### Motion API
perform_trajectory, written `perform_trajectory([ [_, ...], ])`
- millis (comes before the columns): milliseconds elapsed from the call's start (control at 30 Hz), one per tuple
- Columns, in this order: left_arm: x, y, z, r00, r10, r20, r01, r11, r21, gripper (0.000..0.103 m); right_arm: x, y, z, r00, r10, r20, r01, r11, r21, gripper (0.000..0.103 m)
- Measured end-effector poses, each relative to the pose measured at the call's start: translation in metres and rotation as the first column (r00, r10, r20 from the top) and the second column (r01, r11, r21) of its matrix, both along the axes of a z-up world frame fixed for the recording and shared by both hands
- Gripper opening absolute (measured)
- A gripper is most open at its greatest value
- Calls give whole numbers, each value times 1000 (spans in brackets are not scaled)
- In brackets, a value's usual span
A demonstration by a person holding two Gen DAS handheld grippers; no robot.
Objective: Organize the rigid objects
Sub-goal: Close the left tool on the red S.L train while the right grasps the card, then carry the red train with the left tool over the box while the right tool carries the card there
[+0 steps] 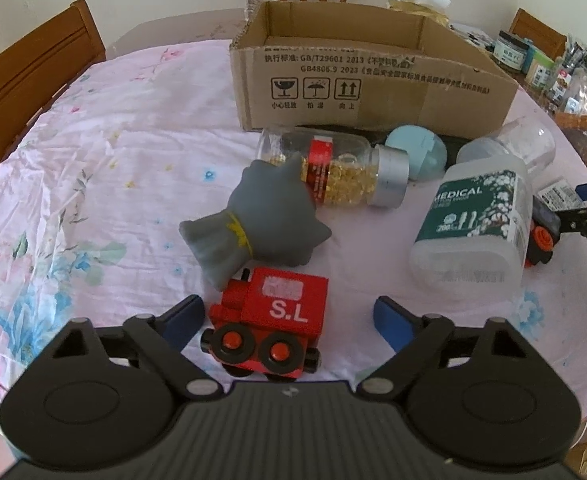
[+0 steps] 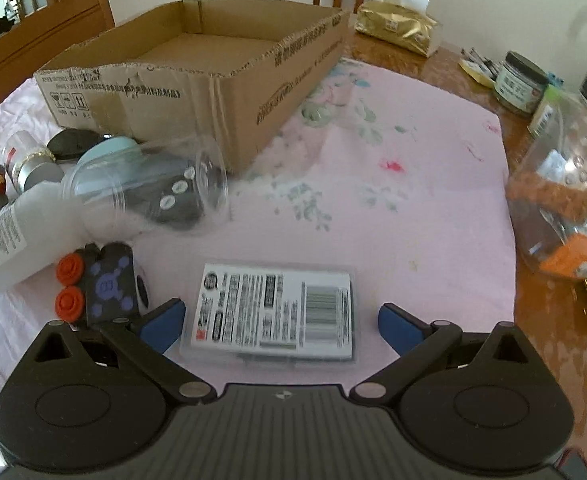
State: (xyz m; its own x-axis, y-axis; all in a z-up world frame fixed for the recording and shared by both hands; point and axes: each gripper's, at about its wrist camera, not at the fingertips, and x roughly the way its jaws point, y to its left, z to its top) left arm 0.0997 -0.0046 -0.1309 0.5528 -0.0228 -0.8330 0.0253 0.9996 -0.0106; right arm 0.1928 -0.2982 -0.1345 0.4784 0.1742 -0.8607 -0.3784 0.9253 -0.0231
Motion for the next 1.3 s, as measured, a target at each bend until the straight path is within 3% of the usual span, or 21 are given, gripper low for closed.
perform_trajectory([
  [267,1,3,3,1000,19,-2,-19,1000,2,72,6,7,1,1000,5,1,-5,1000,-13,103],
  [433,-1,4,4,1000,20,-16,-20,1000,5,70,5,10,3,1000,16,-5,-16,1000,-13,96],
  [600,-2,5,5,999,27,-18,-27,1000,9,61,5,11,4,1000,6,-10,-7,1000,-16,94],
  [833,0,7,5,999,25,-22,-25,1000,9,61,8,12,4,1000,2,-23,-3,1000,-23,95],
  [900,-1,6,7,1000,19,-17,-19,1000,14,52,7,14,4,1000,7,-18,-8,999,-35,94],
  [1300,-5,7,16,998,-35,-45,36,999,17,51,-1,14,13,1000,20,-14,-20,998,-64,94],
])
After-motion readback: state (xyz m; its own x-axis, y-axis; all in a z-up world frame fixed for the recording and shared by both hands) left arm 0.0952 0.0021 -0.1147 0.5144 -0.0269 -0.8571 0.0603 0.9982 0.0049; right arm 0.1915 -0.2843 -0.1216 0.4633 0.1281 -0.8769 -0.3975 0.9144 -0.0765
